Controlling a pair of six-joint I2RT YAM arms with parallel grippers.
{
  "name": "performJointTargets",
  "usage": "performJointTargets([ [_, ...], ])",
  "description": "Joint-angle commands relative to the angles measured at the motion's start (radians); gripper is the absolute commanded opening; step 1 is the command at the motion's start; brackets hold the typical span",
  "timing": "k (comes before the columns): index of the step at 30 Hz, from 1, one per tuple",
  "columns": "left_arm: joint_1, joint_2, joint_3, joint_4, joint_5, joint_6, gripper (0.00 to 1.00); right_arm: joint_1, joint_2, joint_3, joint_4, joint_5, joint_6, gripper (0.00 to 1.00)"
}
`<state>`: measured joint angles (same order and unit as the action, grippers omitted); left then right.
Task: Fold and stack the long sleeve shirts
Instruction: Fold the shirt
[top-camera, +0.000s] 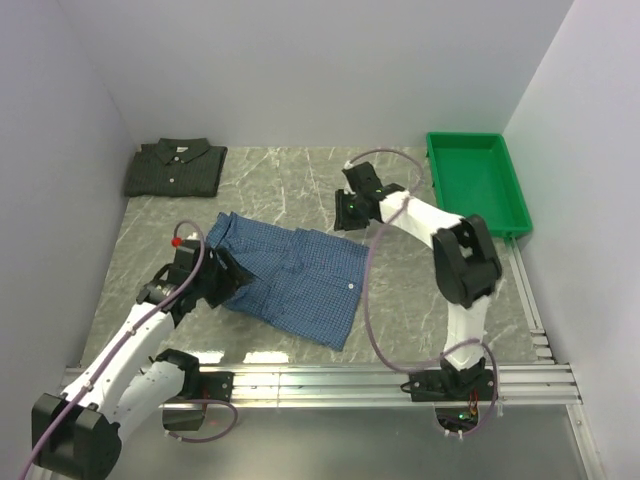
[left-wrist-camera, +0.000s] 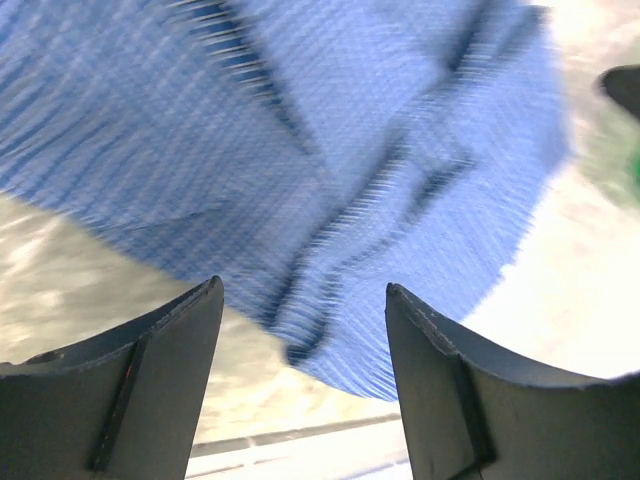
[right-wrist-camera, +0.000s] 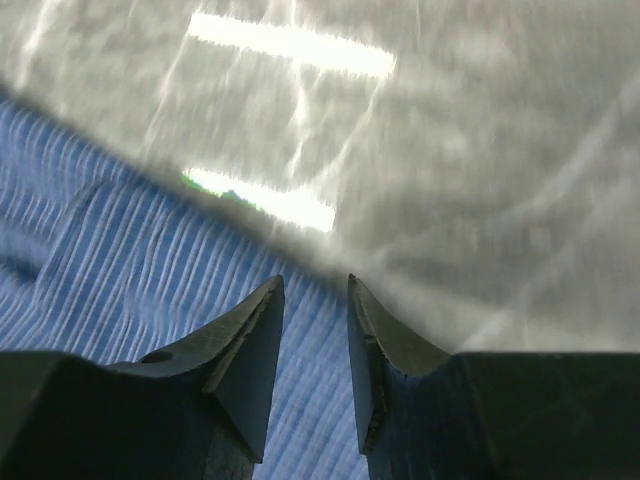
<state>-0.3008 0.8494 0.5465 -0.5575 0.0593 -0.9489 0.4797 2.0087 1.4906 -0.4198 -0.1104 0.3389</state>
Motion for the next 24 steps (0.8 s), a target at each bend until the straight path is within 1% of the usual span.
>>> performJointTargets([
  [1, -0.009, 0.008, 0.093, 0.045, 0.105, 0.058, 0.72, 0.0, -0.217, -0.129, 0.019, -0.021, 0.049, 0.41],
  [2, -0.02, 0.046, 0.107, 0.06, 0.111, 0.062, 0.72, 0.002, -0.247, -0.176, 0.033, -0.025, 0.067, 0.41],
  [3, -0.026, 0.074, 0.139, 0.091, 0.122, 0.081, 0.73, 0.002, -0.305, -0.267, 0.064, -0.031, 0.106, 0.42],
  [4, -0.035, 0.104, 0.159, 0.103, 0.122, 0.09, 0.73, 0.003, -0.332, -0.315, 0.078, -0.035, 0.127, 0.43],
  [5, -0.053, 0.175, 0.18, 0.111, 0.119, 0.097, 0.73, 0.003, -0.358, -0.36, 0.091, -0.037, 0.15, 0.43],
  [6, -0.067, 0.213, 0.229, 0.123, 0.114, 0.119, 0.73, 0.005, -0.407, -0.403, 0.108, -0.044, 0.194, 0.45],
  [7, -0.083, 0.249, 0.253, 0.131, 0.093, 0.13, 0.72, 0.01, -0.43, -0.484, 0.142, -0.061, 0.215, 0.46],
  [8, -0.107, 0.32, 0.276, 0.133, 0.071, 0.139, 0.71, 0.011, -0.453, -0.521, 0.157, -0.063, 0.236, 0.46],
  [9, -0.112, 0.356, 0.315, 0.134, 0.056, 0.15, 0.7, 0.019, -0.49, -0.582, 0.189, -0.066, 0.273, 0.47],
  [11, -0.116, 0.445, 0.343, 0.139, -0.004, 0.165, 0.67, 0.028, -0.522, -0.636, 0.225, -0.078, 0.307, 0.47],
  [13, -0.115, 0.493, 0.366, 0.149, -0.045, 0.171, 0.65, 0.033, -0.55, -0.697, 0.284, -0.097, 0.351, 0.47],
  [17, -0.104, 0.623, 0.372, 0.185, -0.056, 0.147, 0.62, 0.039, -0.516, -0.721, 0.323, -0.115, 0.367, 0.47],
  [20, -0.083, 0.706, 0.354, 0.214, -0.058, 0.105, 0.59, 0.036, -0.444, -0.704, 0.332, -0.085, 0.359, 0.46],
  [22, -0.07, 0.743, 0.348, 0.211, -0.056, 0.085, 0.56, 0.037, -0.392, -0.684, 0.346, -0.072, 0.353, 0.46],
  [24, -0.054, 0.772, 0.32, 0.235, -0.053, 0.05, 0.55, 0.033, -0.331, -0.655, 0.342, -0.045, 0.327, 0.46],
])
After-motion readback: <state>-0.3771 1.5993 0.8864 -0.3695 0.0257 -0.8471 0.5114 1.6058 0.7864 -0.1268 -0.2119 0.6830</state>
